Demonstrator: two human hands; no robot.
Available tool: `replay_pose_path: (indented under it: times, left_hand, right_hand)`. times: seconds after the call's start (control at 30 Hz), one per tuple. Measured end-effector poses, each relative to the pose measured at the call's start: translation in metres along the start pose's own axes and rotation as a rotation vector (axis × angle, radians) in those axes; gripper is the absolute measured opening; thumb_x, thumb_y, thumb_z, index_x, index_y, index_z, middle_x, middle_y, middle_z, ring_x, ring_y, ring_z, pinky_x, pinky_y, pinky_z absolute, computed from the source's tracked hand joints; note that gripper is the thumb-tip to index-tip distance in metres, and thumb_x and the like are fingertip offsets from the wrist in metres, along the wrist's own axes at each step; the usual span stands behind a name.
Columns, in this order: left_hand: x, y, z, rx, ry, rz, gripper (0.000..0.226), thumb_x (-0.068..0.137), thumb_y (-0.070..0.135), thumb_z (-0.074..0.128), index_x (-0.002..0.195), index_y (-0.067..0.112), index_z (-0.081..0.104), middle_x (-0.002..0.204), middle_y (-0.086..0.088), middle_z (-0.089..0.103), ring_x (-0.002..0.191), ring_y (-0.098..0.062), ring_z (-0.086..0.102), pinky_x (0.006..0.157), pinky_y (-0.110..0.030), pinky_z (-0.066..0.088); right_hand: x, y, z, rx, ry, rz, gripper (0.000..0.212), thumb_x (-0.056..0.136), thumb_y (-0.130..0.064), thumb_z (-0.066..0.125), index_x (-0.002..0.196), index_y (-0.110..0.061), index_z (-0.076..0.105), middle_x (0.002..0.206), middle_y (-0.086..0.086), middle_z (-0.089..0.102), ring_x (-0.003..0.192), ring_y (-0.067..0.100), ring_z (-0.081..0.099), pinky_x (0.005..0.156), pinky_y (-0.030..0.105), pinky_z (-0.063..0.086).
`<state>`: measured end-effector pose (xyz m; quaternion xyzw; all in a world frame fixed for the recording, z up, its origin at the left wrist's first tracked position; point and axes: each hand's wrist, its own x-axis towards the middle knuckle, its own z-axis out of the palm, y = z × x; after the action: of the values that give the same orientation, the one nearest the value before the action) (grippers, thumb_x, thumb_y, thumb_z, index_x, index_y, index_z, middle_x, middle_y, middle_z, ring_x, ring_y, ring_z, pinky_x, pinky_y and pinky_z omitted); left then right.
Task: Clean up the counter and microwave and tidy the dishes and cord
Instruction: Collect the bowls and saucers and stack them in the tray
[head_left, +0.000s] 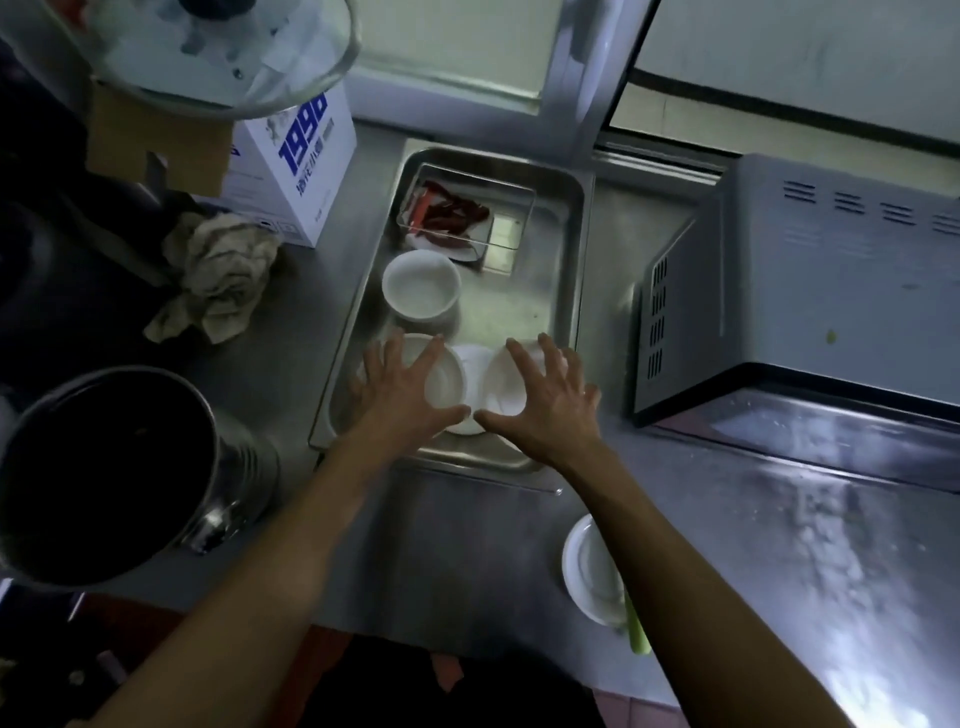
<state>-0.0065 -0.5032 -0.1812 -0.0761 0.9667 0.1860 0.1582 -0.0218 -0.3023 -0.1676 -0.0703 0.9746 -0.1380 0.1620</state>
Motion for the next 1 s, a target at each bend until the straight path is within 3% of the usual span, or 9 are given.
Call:
replay_pose_path:
  times: [0.13, 0.27, 0.6, 1.0]
  left_hand:
    - [0.018, 0.007, 0.023, 0.051, -0.080, 0.070, 0.108, 0.070, 0.078, 0.065, 0.152, 0.049, 0.001, 0.164, -0.003, -0.010, 0.150, -0.036, -0.009, 0.117, -0.066, 0.008]
    - [0.029, 0.016, 0.037, 0.107, -0.104, 0.131, 0.111, 0.070, 0.078, 0.064, 0.154, 0.046, -0.002, 0.164, -0.009, -0.009, 0.150, -0.040, -0.005, 0.115, -0.065, 0.013]
    - [0.048, 0.027, 0.063, 0.181, -0.178, 0.195, 0.108, 0.074, 0.079, 0.057, 0.154, 0.046, -0.008, 0.164, -0.008, -0.017, 0.149, -0.041, -0.012, 0.115, -0.069, 0.010]
    - [0.061, 0.028, 0.078, 0.248, -0.176, 0.223, 0.106, 0.077, 0.078, 0.055, 0.153, 0.046, -0.013, 0.162, -0.007, -0.026, 0.148, -0.040, -0.021, 0.114, -0.071, 0.002]
  right_hand:
    - [-0.004, 0.002, 0.003, 0.019, 0.027, 0.061, 0.102, 0.068, -0.087, 0.055, 0.151, -0.045, 0.015, 0.164, -0.004, 0.005, 0.149, 0.031, 0.006, 0.108, 0.064, 0.026]
    - [-0.002, 0.005, 0.004, 0.020, 0.030, 0.123, 0.105, 0.065, -0.090, 0.055, 0.151, -0.045, 0.015, 0.163, -0.005, 0.005, 0.148, 0.032, 0.009, 0.108, 0.064, 0.028]
    - [-0.010, 0.013, 0.007, 0.048, 0.050, 0.207, 0.103, 0.069, -0.083, 0.059, 0.153, -0.044, 0.013, 0.165, -0.003, 0.002, 0.148, 0.032, 0.006, 0.109, 0.062, 0.025]
    - [-0.017, 0.017, 0.016, 0.070, 0.067, 0.208, 0.102, 0.070, -0.082, 0.057, 0.154, -0.040, 0.016, 0.165, 0.001, 0.005, 0.149, 0.034, 0.007, 0.110, 0.064, 0.025]
